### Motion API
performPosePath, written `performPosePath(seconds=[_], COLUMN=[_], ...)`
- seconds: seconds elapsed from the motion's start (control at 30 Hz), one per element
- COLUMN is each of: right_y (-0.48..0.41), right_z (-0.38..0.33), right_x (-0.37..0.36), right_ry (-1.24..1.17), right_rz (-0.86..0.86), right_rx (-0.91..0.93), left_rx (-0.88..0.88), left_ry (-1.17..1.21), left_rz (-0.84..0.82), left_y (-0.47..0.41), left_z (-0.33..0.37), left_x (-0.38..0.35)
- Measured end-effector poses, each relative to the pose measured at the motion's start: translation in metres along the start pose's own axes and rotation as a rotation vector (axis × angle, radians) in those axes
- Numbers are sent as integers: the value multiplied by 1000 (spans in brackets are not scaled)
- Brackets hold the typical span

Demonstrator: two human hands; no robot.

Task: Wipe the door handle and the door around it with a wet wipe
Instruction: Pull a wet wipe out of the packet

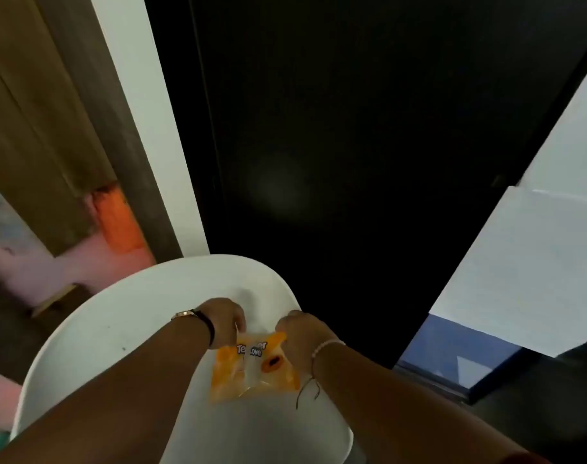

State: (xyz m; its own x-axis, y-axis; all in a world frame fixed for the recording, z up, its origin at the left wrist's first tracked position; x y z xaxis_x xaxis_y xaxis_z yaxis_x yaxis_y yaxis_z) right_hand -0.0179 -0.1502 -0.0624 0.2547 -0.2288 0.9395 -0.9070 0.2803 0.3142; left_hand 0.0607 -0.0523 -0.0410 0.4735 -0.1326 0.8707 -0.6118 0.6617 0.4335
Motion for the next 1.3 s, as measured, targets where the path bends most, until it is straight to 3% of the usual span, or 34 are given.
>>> performPosePath(seconds=[0.1,0.3,0.87,1.0,1.1,1.17,1.3], right_y=[-7,-9,2,0,-4,-6,3], right_z=[-7,-9,-20,-22,-24,-18,20], right_x=[-15,-37,-32,-40,-53,-37,28], right_ry=[45,58,226,304,402,168,-327], right_rz=[-49,-66,-80,-148,-273,-227,130], right_rx=[36,10,170,173,252,195,-29], left_rx=[-20,20,-29,14,19,-5,-92], left_ry=[-30,42,-41,226,381,438,446], left_rz=[-163,-102,-322,-235,-73,53,236], left_y=[-9,-26,-26,-26,-26,-27,-27], left_z=[-1,-4,21,11,5,5,25], left_x=[-34,-40,-32,-11,12,28,52])
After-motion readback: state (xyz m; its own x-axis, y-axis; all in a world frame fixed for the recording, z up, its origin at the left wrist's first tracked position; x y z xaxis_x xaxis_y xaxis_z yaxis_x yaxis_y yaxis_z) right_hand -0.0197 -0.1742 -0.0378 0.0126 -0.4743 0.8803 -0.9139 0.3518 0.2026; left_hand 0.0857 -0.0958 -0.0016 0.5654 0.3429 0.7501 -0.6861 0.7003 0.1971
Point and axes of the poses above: each hand's wrist, its own y-axis away from the middle knuckle, its own x-axis out of the back of the hand, z = x × y, the point moved 9 cm from there along -y, towards the middle knuckle, and after that the axes turned 6 degrees about -x, right-handed, at the moved point
